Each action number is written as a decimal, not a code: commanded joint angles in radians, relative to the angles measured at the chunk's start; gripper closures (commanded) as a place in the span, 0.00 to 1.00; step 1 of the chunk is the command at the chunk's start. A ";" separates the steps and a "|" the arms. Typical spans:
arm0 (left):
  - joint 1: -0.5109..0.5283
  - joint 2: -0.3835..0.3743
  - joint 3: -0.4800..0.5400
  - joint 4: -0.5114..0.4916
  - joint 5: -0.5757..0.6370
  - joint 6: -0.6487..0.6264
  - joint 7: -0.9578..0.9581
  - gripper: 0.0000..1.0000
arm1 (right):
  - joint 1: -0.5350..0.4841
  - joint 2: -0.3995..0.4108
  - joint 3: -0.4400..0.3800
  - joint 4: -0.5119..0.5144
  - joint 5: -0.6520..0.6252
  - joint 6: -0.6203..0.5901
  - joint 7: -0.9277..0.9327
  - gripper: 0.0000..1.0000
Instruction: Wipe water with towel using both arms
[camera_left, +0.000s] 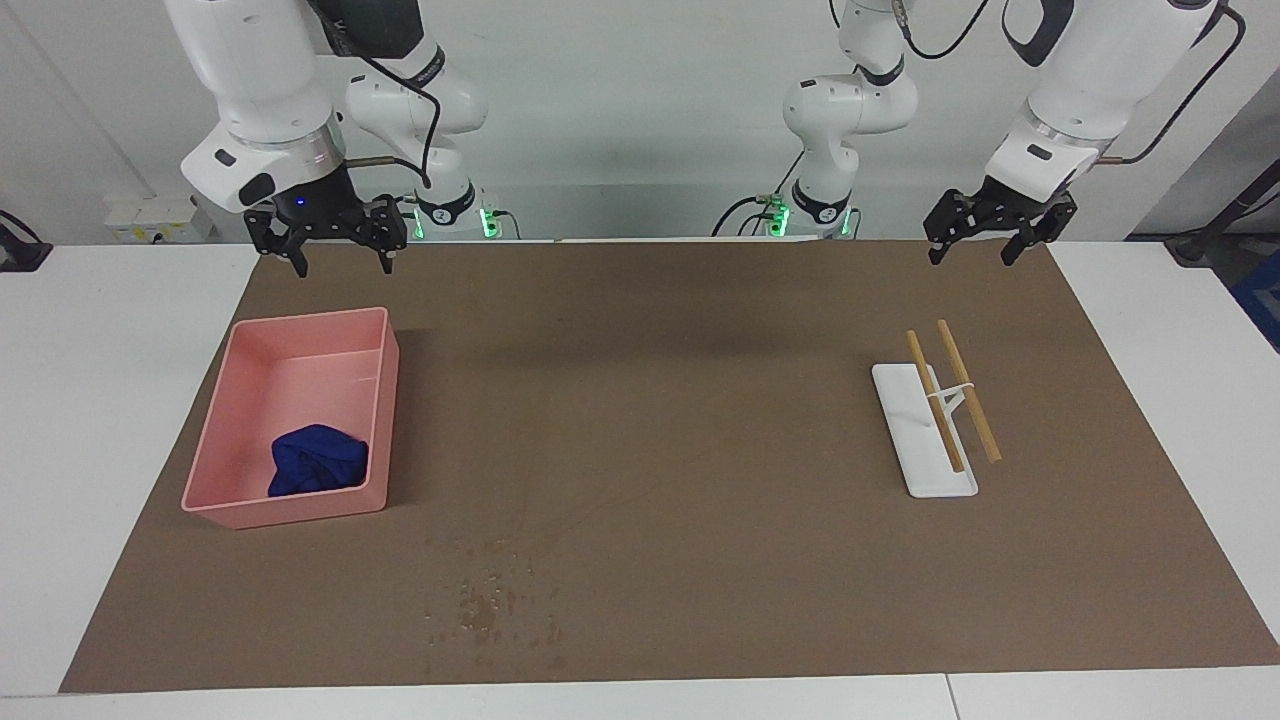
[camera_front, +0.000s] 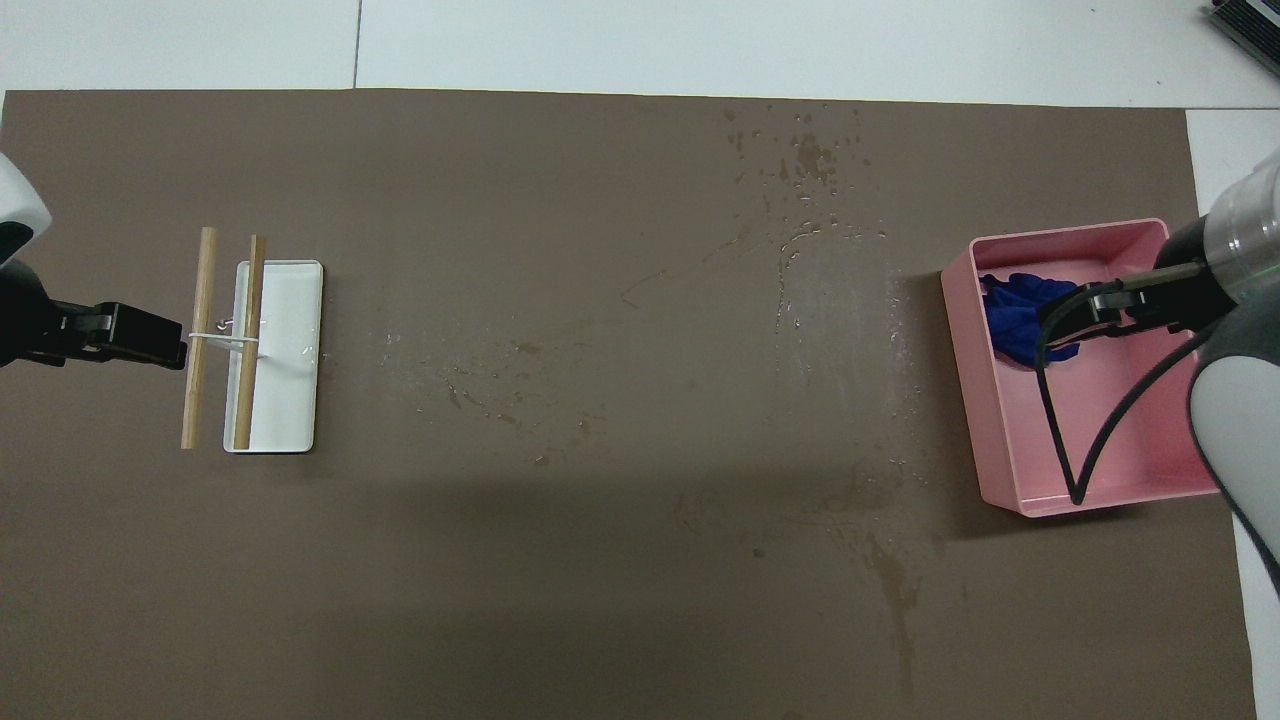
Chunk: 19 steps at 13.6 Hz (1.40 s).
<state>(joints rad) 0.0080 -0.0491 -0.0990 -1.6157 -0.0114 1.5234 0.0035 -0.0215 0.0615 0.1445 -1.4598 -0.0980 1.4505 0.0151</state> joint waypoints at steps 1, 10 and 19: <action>0.010 -0.011 -0.005 -0.010 -0.013 0.003 0.000 0.00 | -0.008 -0.008 0.007 0.010 0.021 -0.022 -0.004 0.00; 0.010 -0.011 -0.005 -0.010 -0.013 0.003 0.001 0.00 | -0.063 -0.014 0.000 0.010 0.055 0.001 -0.007 0.00; 0.010 -0.011 -0.005 -0.010 -0.013 0.003 0.000 0.00 | -0.097 -0.023 0.012 0.002 0.057 0.027 -0.052 0.00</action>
<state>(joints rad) 0.0080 -0.0491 -0.0990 -1.6157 -0.0115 1.5234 0.0035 -0.1070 0.0514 0.1428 -1.4452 -0.0623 1.4604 -0.0144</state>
